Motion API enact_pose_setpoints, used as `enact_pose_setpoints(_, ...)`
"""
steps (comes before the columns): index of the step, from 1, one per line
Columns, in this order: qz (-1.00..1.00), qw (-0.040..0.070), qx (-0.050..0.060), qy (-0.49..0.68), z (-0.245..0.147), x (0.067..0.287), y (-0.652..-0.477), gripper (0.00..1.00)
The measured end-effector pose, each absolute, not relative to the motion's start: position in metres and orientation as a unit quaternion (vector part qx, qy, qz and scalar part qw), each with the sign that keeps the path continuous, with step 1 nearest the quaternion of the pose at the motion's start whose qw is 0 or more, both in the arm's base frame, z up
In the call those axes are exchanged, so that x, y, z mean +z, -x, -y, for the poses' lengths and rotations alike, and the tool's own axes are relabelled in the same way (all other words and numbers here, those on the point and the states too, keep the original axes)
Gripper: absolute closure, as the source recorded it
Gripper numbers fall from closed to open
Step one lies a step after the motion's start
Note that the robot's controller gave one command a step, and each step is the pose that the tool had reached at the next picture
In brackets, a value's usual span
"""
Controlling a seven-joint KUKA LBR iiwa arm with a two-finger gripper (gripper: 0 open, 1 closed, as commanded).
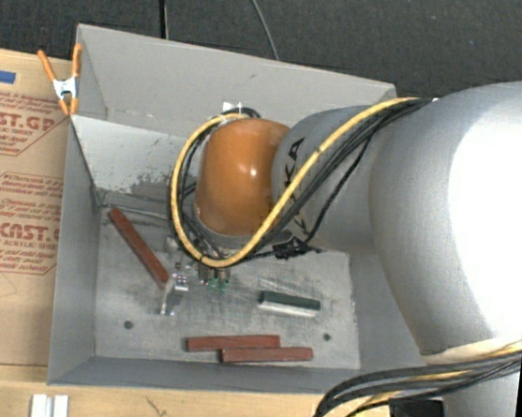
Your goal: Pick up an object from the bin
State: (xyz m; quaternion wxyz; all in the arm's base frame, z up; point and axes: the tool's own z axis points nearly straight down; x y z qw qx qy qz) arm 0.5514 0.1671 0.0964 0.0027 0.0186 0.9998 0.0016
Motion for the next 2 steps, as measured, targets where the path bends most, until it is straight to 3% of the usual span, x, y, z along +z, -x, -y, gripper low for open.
enact_pose_setpoints(1,-1.0,0.001,0.001,-0.028,-0.1626,0.0795,-0.5572,1.0)
enact_pose_setpoints(2,-1.0,0.0,0.001,-0.028,-0.1624,0.079,-0.5567,0.0)
